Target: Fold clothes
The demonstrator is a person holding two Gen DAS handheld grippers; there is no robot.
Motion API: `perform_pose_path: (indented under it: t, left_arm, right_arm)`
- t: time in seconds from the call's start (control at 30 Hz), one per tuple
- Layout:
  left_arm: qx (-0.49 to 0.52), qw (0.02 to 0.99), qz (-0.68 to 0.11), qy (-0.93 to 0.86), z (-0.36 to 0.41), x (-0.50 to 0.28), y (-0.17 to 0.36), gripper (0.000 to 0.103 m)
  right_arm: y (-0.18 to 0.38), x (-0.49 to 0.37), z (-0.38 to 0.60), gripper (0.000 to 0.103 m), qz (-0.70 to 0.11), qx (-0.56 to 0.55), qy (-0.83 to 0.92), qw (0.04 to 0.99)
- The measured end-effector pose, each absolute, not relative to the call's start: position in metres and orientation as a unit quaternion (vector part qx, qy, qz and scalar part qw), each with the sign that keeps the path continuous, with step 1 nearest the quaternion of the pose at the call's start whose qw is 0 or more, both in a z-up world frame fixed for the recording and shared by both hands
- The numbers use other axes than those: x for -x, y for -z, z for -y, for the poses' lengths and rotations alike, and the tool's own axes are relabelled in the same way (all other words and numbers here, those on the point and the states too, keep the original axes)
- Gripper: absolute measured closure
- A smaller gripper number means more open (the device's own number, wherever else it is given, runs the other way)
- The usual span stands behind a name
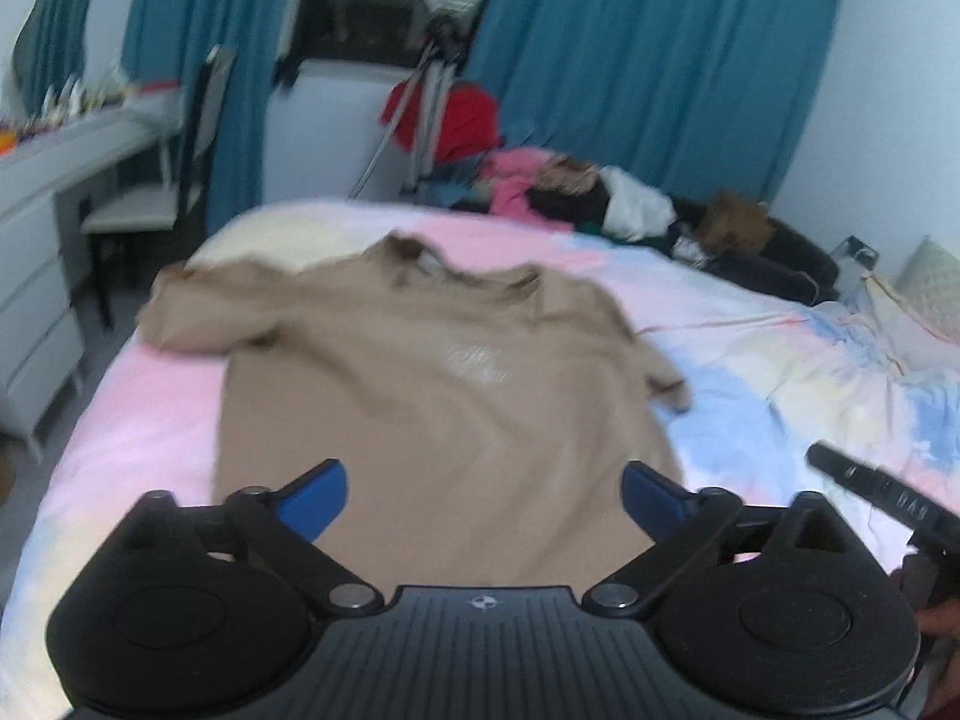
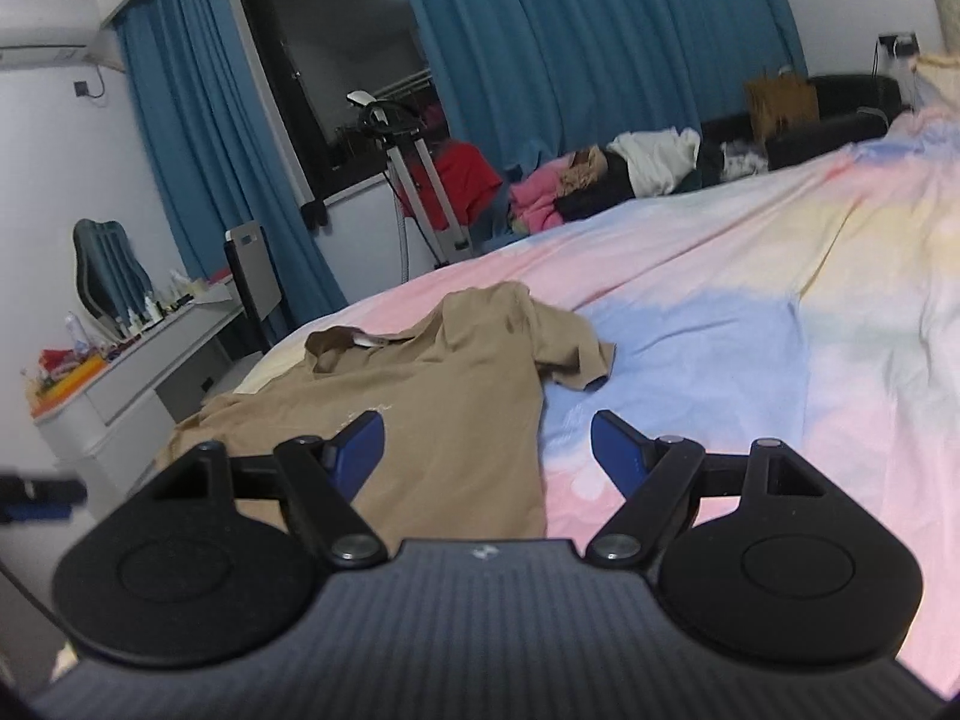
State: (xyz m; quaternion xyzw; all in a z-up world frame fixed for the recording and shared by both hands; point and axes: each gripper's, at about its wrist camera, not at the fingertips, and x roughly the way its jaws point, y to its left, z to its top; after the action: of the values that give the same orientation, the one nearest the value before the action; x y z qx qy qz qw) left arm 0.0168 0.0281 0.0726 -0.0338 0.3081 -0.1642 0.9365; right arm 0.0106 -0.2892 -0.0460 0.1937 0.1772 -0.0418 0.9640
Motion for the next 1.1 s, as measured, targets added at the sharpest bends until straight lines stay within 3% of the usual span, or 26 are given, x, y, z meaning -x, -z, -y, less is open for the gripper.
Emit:
perform_pose_path:
  t: [0.17,0.37,0.63,0.83,1.1]
  left_arm:
    - [0.026,0.951,-0.249,0.183,0.008,-0.023,-0.063,0.000]
    - [0.048,0.948,-0.266,0.166,0.011,-0.041,-0.009,0.000]
    - [0.063,0.943,-0.310,0.105,-0.013,-0.062,0.048,0.000]
    - [0.082,0.938,-0.324,0.096,-0.021,-0.078,0.066,0.000]
    - [0.110,0.927,-0.345,0.099,-0.020,-0.095,0.080,0.000]
  right_arm:
    - [0.052,-0.017,0.295,0.025,-0.179,-0.213,0.036,0.960]
    - [0.068,-0.029,0.304,0.024,-0.199,-0.260,0.024,0.944]
    - [0.113,-0.143,0.342,0.024,-0.252,-0.487,0.005,0.837]
    - [0.167,-0.211,0.372,0.024,-0.219,-0.608,0.037,0.762]
    - [0.203,-0.276,0.388,0.023,-0.174,-0.659,0.045,0.730]
